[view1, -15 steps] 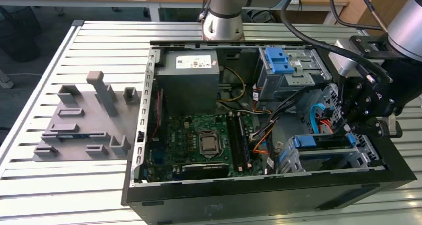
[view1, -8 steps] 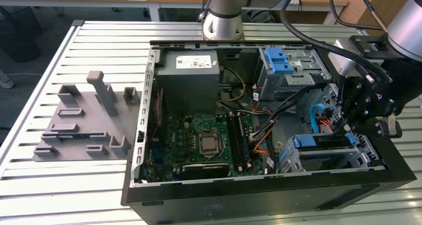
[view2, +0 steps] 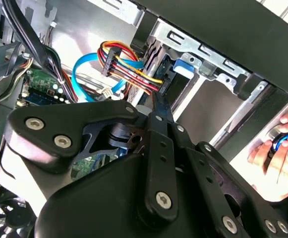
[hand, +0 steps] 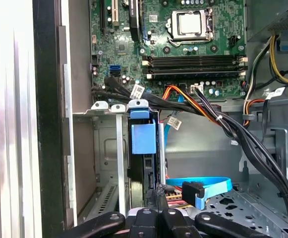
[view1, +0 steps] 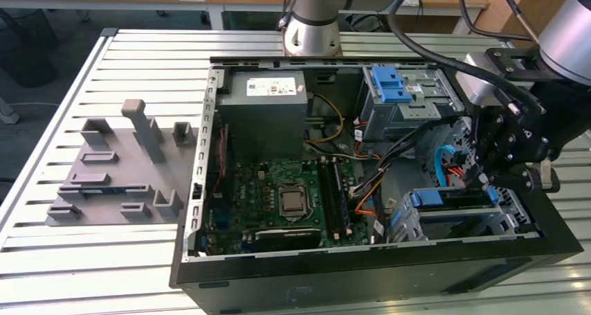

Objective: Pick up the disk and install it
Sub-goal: 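Insert the second disk wire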

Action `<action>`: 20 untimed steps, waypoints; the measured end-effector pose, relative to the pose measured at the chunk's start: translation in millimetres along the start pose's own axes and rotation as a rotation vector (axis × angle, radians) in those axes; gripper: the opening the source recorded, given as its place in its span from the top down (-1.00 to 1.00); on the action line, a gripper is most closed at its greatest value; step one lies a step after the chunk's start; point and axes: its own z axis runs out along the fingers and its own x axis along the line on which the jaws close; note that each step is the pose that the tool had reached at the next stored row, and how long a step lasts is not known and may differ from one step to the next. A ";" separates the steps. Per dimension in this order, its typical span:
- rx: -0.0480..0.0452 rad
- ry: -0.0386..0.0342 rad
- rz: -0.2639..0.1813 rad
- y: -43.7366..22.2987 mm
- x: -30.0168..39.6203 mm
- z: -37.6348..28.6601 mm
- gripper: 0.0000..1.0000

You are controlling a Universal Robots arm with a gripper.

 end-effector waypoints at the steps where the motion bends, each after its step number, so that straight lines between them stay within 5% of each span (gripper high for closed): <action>1: 0.0000 0.0000 0.000 0.1 0.1 -2.2 0.79; 4: 0.0000 -0.0003 0.000 1.7 0.1 -5.7 0.79; 10: -0.0001 -0.0014 0.000 15.1 0.8 -6.9 0.79; 20: -0.0001 -0.0017 0.000 16.8 -2.8 -28.7 0.79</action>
